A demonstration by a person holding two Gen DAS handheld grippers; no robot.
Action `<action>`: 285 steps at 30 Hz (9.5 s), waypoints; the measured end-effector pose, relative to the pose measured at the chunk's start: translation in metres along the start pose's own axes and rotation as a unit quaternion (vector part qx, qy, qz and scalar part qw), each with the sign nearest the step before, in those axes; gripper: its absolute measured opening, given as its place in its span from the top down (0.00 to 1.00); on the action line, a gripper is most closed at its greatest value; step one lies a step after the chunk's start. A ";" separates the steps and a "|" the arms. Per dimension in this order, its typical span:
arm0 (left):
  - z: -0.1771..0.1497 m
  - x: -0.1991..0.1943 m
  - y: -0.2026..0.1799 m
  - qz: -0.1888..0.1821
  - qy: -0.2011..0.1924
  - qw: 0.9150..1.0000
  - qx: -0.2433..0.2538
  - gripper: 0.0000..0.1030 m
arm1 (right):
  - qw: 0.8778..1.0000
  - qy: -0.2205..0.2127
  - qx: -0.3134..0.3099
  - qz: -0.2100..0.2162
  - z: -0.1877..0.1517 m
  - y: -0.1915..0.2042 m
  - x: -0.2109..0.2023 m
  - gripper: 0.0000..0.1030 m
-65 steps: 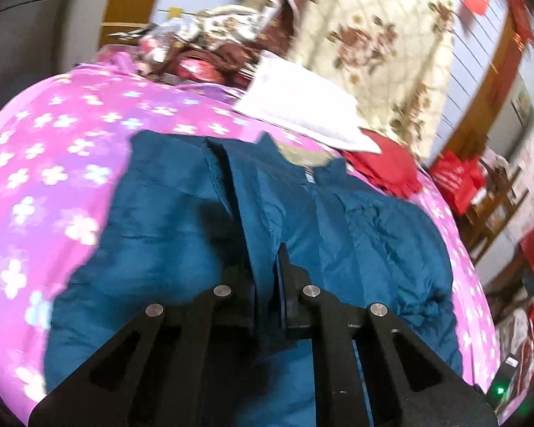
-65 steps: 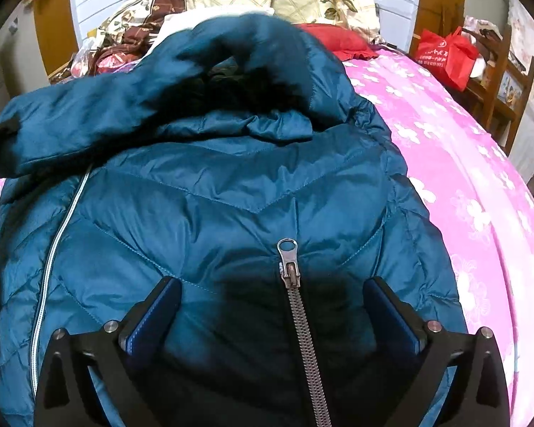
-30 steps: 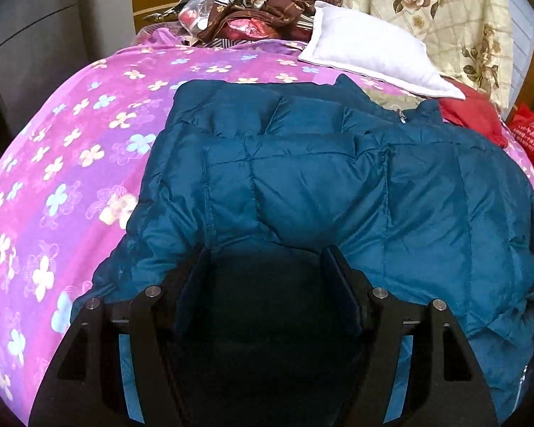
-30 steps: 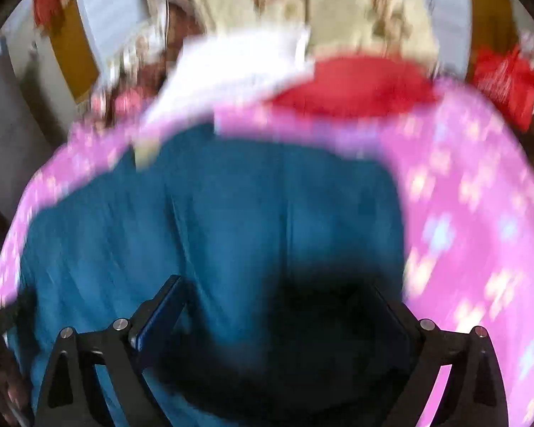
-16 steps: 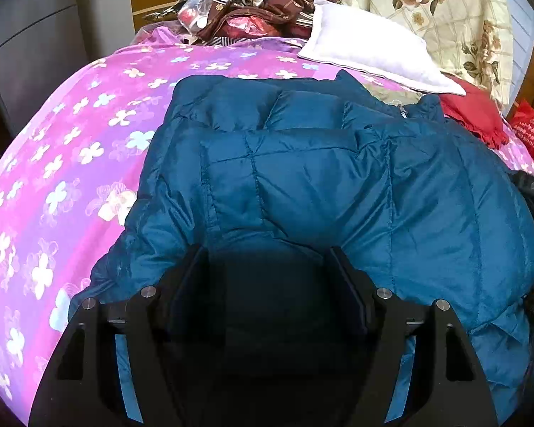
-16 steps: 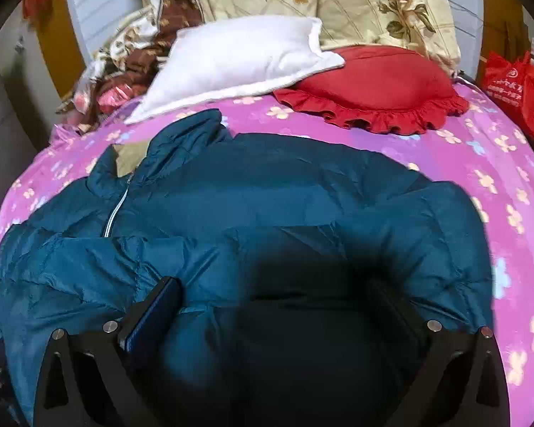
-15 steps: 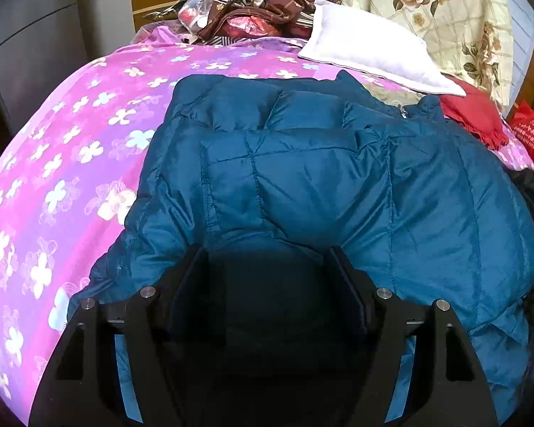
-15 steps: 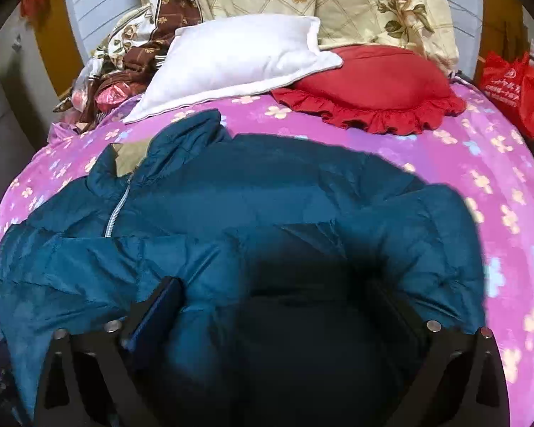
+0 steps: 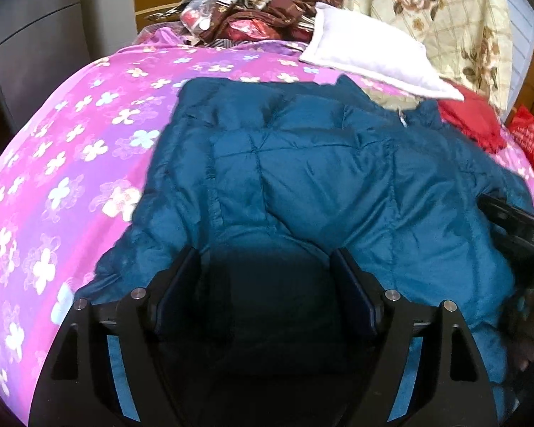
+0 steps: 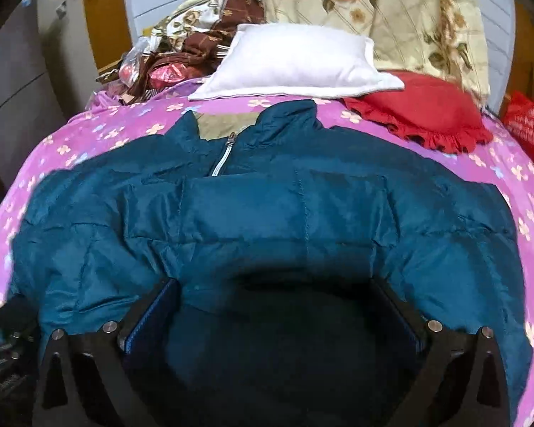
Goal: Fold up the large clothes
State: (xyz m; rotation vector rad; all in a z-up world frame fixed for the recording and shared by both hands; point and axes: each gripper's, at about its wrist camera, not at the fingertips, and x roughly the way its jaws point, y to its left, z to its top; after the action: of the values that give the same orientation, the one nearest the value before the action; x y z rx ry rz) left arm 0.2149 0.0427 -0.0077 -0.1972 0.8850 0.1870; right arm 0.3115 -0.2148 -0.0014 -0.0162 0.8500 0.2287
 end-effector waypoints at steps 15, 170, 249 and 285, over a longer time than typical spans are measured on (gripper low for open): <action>-0.098 -0.112 0.043 -0.029 0.007 0.999 0.030 0.24 | 0.999 0.041 -0.016 -0.013 -0.198 -0.026 -0.160 0.00; -0.104 -0.326 0.163 -0.213 -0.171 0.958 -0.090 0.94 | 0.937 -0.313 0.071 0.141 -0.288 -0.105 -0.409 0.90; 0.058 -0.038 0.003 -0.053 -0.053 0.997 0.029 0.23 | 0.983 -0.112 0.121 0.080 -0.075 -0.125 -0.132 0.21; -0.061 -0.065 -0.035 0.001 -0.033 0.993 0.112 0.19 | 0.993 -0.101 0.052 -0.002 -0.124 -0.022 -0.141 0.11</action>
State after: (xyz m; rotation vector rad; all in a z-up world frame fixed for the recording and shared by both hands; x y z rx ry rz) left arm 0.1376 -0.0117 0.0081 0.0190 0.8331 0.0937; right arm 0.1338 -0.2772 0.0201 0.1020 0.6587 0.1788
